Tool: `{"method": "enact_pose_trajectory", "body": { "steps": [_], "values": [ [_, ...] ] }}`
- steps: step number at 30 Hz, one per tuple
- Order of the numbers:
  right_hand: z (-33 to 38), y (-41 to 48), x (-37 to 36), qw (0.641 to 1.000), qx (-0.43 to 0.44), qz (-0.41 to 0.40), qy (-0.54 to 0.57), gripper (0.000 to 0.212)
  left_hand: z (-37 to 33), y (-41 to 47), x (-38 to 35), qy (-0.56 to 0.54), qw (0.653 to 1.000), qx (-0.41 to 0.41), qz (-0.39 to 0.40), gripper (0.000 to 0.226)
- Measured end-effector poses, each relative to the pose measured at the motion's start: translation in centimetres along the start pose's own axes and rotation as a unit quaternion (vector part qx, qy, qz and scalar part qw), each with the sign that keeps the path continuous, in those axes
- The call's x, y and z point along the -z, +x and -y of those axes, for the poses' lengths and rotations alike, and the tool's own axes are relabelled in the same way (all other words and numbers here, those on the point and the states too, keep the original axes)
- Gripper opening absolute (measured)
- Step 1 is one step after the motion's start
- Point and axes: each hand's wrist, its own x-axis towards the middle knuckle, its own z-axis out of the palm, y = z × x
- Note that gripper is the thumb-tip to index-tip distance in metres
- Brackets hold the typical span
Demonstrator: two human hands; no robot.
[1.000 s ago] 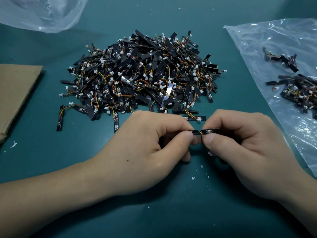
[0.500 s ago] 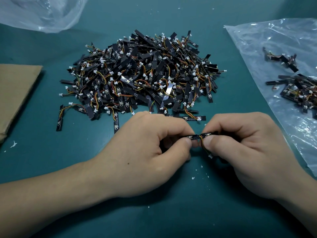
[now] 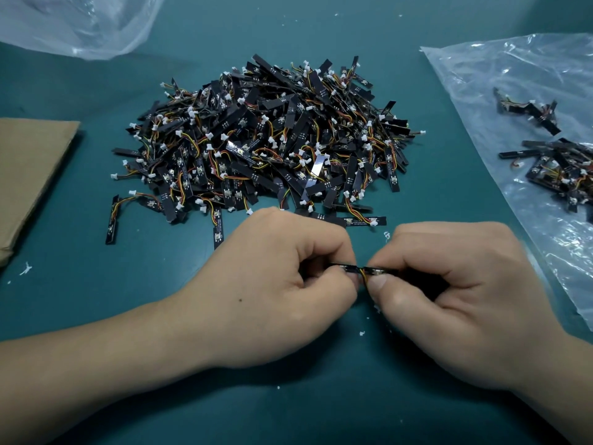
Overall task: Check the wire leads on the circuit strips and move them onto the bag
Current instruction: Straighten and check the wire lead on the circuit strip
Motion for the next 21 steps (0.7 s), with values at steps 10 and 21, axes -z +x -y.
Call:
{"method": "enact_pose_trajectory", "body": {
  "steps": [10,21],
  "values": [
    [-0.12,0.02,0.02,1.0,-0.015,-0.026,-0.001,0.012,0.01,0.18,0.02,-0.03,0.999,0.016,0.002,0.017],
    [-0.13,-0.1,-0.03,0.999,0.014,-0.02,-0.022,0.013,-0.12,0.31,-0.21,0.136,0.99,-0.021,0.029,0.027]
  ]
}}
